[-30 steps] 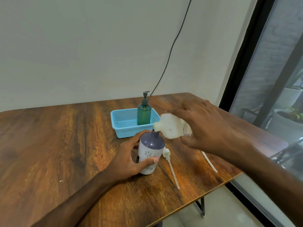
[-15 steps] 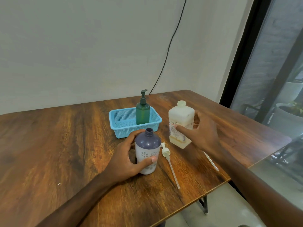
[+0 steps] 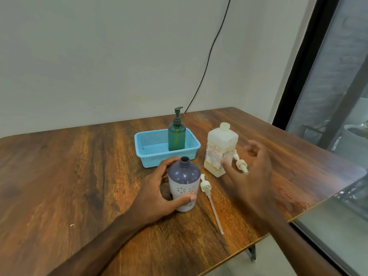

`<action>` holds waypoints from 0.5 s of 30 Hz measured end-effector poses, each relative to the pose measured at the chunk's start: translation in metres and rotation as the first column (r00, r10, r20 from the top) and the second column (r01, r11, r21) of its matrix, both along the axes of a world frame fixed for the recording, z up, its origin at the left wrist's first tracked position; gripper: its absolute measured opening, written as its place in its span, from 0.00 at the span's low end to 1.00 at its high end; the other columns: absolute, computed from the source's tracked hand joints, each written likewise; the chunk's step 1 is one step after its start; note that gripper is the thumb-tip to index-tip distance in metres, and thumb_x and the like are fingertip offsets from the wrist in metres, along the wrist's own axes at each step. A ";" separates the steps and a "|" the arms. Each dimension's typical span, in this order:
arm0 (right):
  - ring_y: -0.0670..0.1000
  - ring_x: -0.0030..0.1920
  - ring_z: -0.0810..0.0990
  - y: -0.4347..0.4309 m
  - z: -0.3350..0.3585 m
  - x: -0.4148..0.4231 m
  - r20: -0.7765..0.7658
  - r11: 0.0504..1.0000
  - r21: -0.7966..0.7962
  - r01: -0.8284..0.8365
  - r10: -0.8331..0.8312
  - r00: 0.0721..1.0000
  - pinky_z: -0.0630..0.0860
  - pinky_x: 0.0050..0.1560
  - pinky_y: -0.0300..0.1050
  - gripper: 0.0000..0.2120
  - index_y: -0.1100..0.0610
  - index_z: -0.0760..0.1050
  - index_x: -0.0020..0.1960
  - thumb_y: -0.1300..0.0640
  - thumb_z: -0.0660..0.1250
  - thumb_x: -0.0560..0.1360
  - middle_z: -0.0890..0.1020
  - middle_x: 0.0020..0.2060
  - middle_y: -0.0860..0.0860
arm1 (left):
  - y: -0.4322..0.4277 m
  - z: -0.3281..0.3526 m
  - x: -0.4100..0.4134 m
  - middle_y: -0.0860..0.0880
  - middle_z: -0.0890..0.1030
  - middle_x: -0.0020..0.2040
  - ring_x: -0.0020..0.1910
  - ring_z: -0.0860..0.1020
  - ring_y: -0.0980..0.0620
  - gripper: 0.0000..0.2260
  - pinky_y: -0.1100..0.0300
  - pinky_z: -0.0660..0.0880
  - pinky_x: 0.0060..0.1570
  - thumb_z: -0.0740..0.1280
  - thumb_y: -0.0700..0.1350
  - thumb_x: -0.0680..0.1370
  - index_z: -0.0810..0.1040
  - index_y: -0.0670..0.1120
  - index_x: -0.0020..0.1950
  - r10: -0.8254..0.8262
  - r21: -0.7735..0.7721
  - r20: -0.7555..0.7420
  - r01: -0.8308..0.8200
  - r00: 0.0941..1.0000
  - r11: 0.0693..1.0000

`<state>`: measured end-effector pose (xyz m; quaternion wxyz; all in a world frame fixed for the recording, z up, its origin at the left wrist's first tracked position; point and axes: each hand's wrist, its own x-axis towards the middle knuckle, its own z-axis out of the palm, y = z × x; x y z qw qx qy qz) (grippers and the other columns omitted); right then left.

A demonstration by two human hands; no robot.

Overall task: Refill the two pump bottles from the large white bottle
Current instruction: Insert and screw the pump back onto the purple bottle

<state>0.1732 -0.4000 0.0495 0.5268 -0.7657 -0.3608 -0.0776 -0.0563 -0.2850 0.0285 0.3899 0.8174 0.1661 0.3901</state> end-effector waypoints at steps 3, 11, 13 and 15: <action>0.40 0.52 0.78 -0.021 -0.010 -0.018 0.100 0.990 -0.064 -0.129 0.135 0.986 0.77 0.42 0.30 0.21 0.47 0.75 0.62 0.48 0.77 0.72 0.81 0.56 0.44 | 0.001 0.000 0.001 0.68 0.79 0.66 0.66 0.80 0.64 0.38 0.69 0.76 0.63 0.84 0.54 0.66 0.70 0.60 0.72 0.003 -0.007 -0.004 -0.003 1.000 1.000; 0.41 0.48 0.80 0.003 -0.012 -0.040 0.158 0.839 -0.473 -0.270 0.383 0.910 0.78 0.45 0.37 0.15 0.47 0.80 0.63 0.45 0.69 0.77 0.84 0.54 0.43 | 0.003 -0.006 0.002 0.65 0.79 0.69 0.69 0.79 0.61 0.41 0.63 0.77 0.67 0.85 0.54 0.68 0.69 0.57 0.77 0.020 -0.003 -0.004 -0.020 1.000 1.000; 0.44 0.49 0.81 0.012 -0.011 -0.040 0.132 0.819 -0.512 -0.259 0.373 0.919 0.79 0.43 0.39 0.13 0.48 0.80 0.60 0.48 0.70 0.77 0.84 0.53 0.46 | 0.001 -0.005 0.002 0.67 0.78 0.69 0.69 0.78 0.63 0.41 0.66 0.76 0.66 0.85 0.56 0.68 0.68 0.60 0.76 0.021 -0.006 -0.006 -0.021 1.000 1.000; 0.46 0.47 0.81 0.019 -0.010 -0.039 0.103 0.806 -0.532 -0.258 0.364 0.926 0.81 0.43 0.44 0.11 0.49 0.80 0.58 0.49 0.71 0.76 0.84 0.51 0.47 | 0.001 -0.006 0.002 0.66 0.78 0.69 0.69 0.78 0.63 0.41 0.66 0.76 0.66 0.85 0.53 0.68 0.69 0.58 0.76 0.022 -0.013 -0.009 -0.022 1.000 1.000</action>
